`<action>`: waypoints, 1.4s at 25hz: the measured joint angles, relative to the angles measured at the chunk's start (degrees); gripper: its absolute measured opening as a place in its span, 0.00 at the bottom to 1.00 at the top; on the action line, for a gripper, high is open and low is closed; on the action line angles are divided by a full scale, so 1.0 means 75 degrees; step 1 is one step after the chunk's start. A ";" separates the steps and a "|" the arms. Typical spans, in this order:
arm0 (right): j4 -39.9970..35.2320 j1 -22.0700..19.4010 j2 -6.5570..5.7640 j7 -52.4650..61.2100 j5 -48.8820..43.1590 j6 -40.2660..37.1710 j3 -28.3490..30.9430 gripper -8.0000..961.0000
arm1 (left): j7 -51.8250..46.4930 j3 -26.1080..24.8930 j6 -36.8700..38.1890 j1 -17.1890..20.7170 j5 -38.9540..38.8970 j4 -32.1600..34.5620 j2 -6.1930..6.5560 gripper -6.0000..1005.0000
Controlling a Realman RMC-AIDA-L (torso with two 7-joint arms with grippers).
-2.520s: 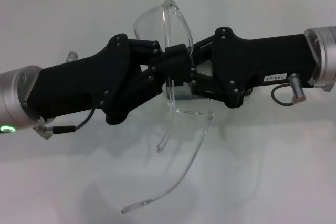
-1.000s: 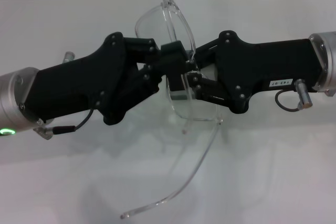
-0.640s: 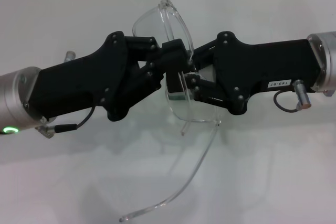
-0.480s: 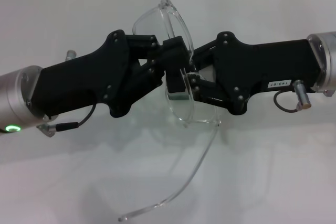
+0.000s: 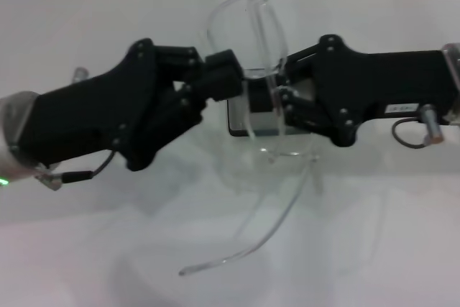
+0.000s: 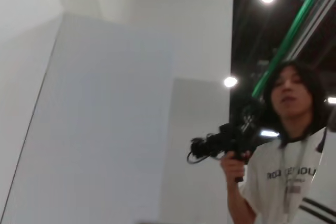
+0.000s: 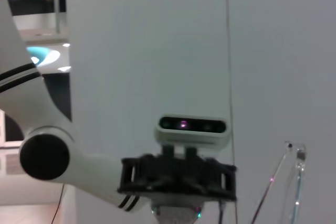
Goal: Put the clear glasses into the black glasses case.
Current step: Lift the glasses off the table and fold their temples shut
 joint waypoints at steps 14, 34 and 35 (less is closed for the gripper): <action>0.1341 -0.0767 -0.0034 -0.0911 0.2856 -0.2933 0.2680 0.13 | 0.0067 0.0036 0.0058 0.0238 -0.0225 0.0291 0.0009 0.10; 0.4590 0.1026 0.0038 -0.4343 0.3882 -0.1925 0.0778 0.13 | 0.1901 0.2216 0.0059 -0.0666 -0.0991 -0.0867 -0.0105 0.10; 0.4581 0.1029 0.0038 -0.4391 0.3883 -0.1852 0.0693 0.13 | 0.1937 0.2218 0.0059 -0.0665 -0.1013 -0.0877 -0.0109 0.10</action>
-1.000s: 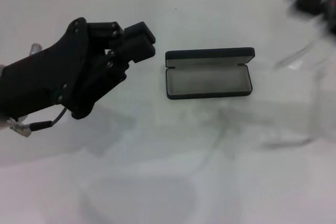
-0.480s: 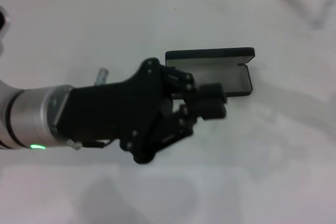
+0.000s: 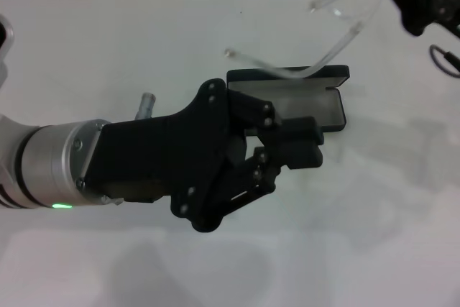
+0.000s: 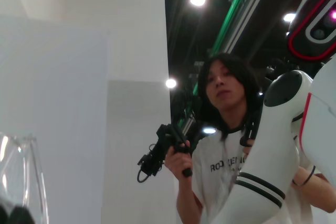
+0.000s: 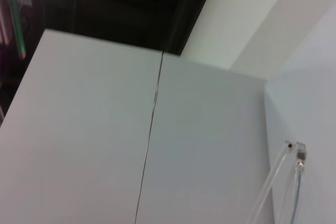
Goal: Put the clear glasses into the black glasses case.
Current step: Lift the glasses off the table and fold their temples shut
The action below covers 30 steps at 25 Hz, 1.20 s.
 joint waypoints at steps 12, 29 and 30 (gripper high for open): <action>-0.0135 0.0131 0.0000 -0.0290 0.0008 0.0843 -0.1008 0.13 | 0.0185 0.0294 -0.0048 -0.0007 -0.1141 -0.0225 -0.0011 0.10; -0.0876 0.0002 0.0001 -0.0453 0.0296 0.1787 -0.1885 0.13 | 0.0123 0.0292 -0.0270 -0.0004 -0.1832 -0.0910 0.0039 0.10; -0.0878 -0.0023 0.0001 -0.0453 0.0300 0.1789 -0.1873 0.13 | 0.0121 0.0297 -0.0269 0.0002 -0.1803 -0.0911 0.0042 0.10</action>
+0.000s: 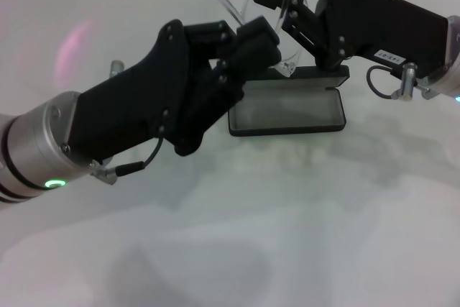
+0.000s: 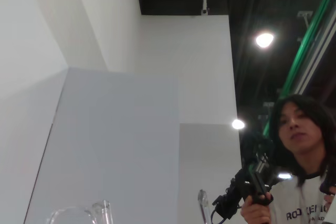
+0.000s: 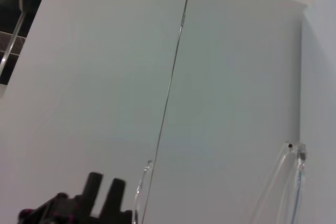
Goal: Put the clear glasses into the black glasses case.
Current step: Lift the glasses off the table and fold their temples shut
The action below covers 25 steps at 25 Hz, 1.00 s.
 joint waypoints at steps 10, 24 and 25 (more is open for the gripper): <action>-0.0031 -0.0029 -0.0001 -0.0029 0.0092 0.0327 -0.0390 0.13 | -0.0012 0.0091 0.0043 -0.0024 0.0182 0.0019 -0.0015 0.10; -0.0420 -0.0002 0.0000 -0.0027 0.0019 0.0893 -0.1288 0.13 | -0.0012 0.0044 -0.0036 0.0023 -0.0512 -0.0419 -0.0026 0.10; -0.0433 0.0001 0.0000 -0.0027 0.0018 0.0922 -0.1329 0.13 | -0.0013 0.0044 -0.0044 0.0026 -0.0513 -0.0433 -0.0025 0.10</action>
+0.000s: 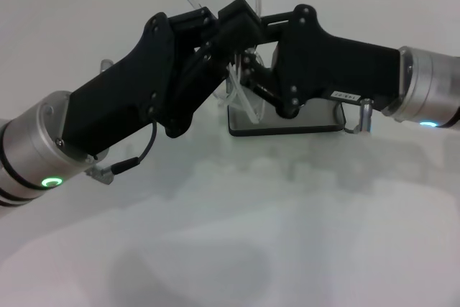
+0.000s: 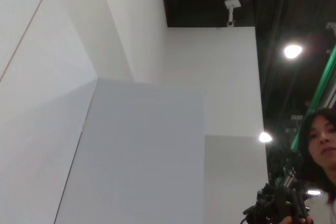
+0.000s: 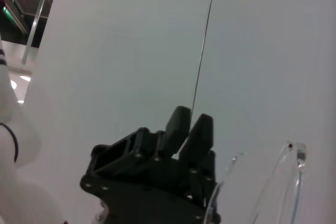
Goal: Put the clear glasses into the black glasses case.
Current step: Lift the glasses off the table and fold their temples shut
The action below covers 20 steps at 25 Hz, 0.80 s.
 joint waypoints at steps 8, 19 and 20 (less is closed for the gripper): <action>-0.0189 0.0019 0.0001 0.0000 -0.0018 0.0243 -0.0269 0.13 | -0.0002 0.0000 -0.0064 0.0001 -0.0005 -0.0052 0.0004 0.10; -0.0424 -0.0015 0.0000 0.0000 -0.0018 0.0548 -0.0534 0.13 | -0.0002 0.0010 -0.0090 0.0001 -0.0016 -0.0076 0.0004 0.10; -0.0429 -0.0013 0.0000 0.0000 -0.0018 0.0548 -0.0534 0.13 | -0.0002 0.0011 -0.0090 0.0002 -0.0016 -0.0076 0.0005 0.10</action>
